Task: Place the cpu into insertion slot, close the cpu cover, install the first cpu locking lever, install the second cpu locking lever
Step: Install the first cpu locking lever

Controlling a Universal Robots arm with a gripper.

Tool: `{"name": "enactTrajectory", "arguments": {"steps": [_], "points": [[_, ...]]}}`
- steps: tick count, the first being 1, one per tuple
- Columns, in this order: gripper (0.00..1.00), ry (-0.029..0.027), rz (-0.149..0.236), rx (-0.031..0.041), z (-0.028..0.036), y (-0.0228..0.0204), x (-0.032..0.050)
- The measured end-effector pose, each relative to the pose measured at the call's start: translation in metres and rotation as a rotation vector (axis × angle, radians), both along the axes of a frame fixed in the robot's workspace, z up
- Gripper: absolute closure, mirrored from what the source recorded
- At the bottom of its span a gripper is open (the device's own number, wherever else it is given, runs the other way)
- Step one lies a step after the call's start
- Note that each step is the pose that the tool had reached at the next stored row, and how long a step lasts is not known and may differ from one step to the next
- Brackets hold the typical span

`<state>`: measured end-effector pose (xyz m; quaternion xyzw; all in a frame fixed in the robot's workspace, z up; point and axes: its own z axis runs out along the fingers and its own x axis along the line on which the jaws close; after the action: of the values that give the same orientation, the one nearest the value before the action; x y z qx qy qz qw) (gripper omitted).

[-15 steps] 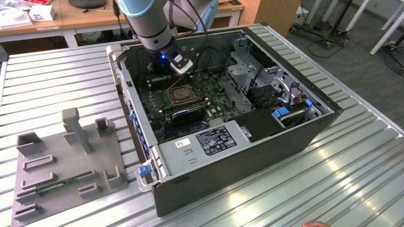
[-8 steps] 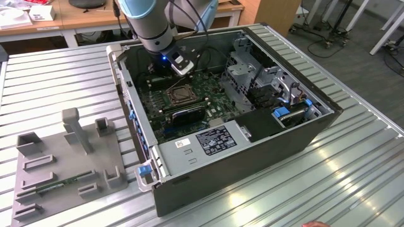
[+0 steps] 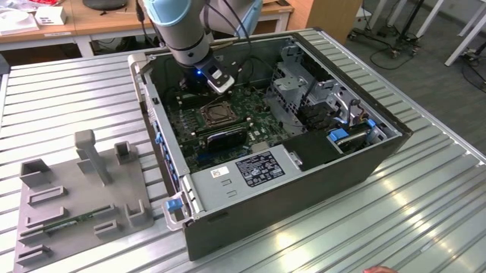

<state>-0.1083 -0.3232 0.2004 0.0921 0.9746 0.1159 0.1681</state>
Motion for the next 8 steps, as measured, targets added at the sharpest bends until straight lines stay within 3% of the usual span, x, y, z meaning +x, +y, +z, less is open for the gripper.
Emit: {"name": "enactTrajectory", "arguments": {"steps": [8], "points": [[0.89,-0.0001,0.0,-0.0006,-0.0035,-0.0013,0.0026]]}}
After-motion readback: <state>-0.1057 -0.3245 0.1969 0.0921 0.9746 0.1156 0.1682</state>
